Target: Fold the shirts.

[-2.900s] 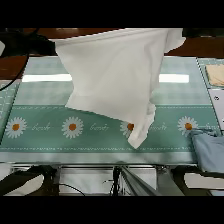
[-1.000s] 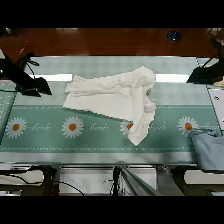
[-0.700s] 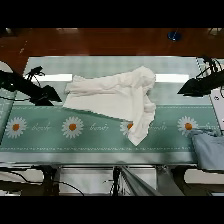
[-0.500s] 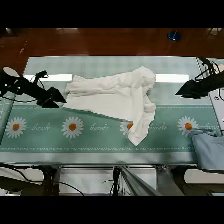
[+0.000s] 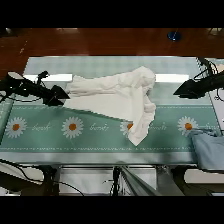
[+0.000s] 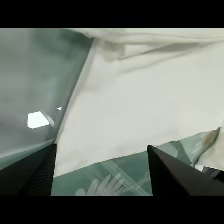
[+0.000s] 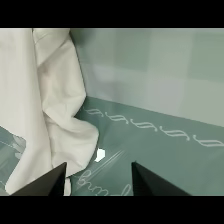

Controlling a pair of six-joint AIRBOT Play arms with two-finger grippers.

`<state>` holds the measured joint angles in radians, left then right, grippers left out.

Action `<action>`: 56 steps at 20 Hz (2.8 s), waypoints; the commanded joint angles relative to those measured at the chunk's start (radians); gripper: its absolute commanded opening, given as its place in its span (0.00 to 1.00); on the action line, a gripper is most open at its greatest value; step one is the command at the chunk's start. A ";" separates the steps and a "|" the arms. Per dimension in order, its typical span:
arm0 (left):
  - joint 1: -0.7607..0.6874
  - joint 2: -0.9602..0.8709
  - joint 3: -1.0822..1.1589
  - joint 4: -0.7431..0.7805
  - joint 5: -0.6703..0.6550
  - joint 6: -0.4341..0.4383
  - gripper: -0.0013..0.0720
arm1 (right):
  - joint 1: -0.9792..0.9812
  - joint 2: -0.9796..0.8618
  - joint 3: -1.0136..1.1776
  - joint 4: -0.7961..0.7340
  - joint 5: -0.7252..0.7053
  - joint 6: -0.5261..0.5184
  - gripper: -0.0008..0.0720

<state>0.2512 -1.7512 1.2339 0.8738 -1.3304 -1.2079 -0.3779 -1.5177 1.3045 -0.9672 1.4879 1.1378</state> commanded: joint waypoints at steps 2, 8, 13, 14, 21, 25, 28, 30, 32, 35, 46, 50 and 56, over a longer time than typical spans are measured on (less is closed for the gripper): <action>-0.068 -0.041 -0.001 0.024 0.029 -0.008 0.57 | -0.001 0.001 0.000 0.036 0.010 0.002 0.69; -0.105 -0.051 0.003 0.024 0.000 -0.004 0.06 | -0.001 0.001 0.000 0.034 0.048 -0.001 0.69; -0.065 -0.031 0.058 0.023 -0.082 -0.004 0.06 | -0.002 0.001 0.000 -0.113 0.056 -0.003 0.68; -0.063 -0.021 0.072 0.023 -0.085 -0.004 0.06 | -0.008 0.001 -0.005 -0.109 0.046 -0.008 0.78; -0.063 -0.001 0.127 0.023 -0.119 -0.008 0.06 | -0.023 0.000 -0.230 0.071 -0.010 -0.187 0.83; -0.064 -0.001 0.127 0.023 -0.137 -0.016 0.06 | 0.041 0.000 -0.356 0.080 -0.121 -0.262 0.83; -0.064 -0.001 0.127 0.023 -0.155 -0.015 0.06 | 0.139 0.001 -0.367 0.080 -0.298 -0.268 0.83; -0.064 -0.001 0.127 0.023 -0.164 -0.015 0.06 | 0.199 0.001 -0.367 0.079 -0.423 -0.267 0.83; -0.064 -0.001 0.127 0.023 -0.167 -0.011 0.06 | 0.245 0.000 -0.367 0.078 -0.525 -0.259 0.83; -0.064 -0.001 0.127 0.023 -0.167 -0.007 0.06 | 0.299 -0.001 -0.368 0.076 -0.617 -0.246 0.82; -0.063 0.073 0.264 0.022 -0.174 0.011 0.05 | 0.289 0.321 -0.293 0.060 -0.652 -0.227 0.05; -0.063 0.229 0.460 -0.052 -0.170 0.010 0.05 | 0.229 0.536 -0.133 0.059 -0.652 -0.183 0.05; -0.074 0.577 0.706 -0.115 -0.016 0.023 0.05 | 0.224 0.687 0.201 -0.012 -0.622 -0.089 0.05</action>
<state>0.1837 -1.3270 1.8370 0.7845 -1.4418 -1.1954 -0.1482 -0.8997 1.3514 -0.9421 0.8474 0.9920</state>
